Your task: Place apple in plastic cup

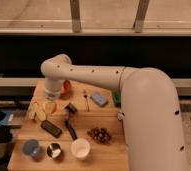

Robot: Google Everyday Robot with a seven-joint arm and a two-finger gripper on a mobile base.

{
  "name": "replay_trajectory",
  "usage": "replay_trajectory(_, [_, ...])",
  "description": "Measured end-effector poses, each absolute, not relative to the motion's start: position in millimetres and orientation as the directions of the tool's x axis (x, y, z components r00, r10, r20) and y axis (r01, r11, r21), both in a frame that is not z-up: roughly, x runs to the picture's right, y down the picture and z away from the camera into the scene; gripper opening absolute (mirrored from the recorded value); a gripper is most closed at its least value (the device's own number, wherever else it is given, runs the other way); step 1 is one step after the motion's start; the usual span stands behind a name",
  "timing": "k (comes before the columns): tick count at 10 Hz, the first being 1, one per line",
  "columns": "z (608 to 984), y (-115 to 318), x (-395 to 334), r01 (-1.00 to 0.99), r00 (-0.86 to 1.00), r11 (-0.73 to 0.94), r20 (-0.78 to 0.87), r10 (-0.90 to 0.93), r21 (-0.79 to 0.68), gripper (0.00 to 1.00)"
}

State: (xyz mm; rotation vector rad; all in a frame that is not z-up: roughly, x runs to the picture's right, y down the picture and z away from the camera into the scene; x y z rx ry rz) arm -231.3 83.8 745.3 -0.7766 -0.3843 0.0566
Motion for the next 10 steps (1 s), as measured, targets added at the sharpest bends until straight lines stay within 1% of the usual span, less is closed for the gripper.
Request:
replay_trajectory(4, [713.3, 119.7, -275.5, 0.2, 0.908, 0.699, 0.398, 0.131, -0.687, 0.0])
replay_trajectory(6, [699.9, 138.3, -293.2, 0.228, 0.904, 0.685, 0.411, 0.115, -0.692, 0.0])
replay_trajectory(10, [693.8, 190.1, -314.9, 0.241, 0.903, 0.641, 0.411, 0.127, -0.728, 0.0])
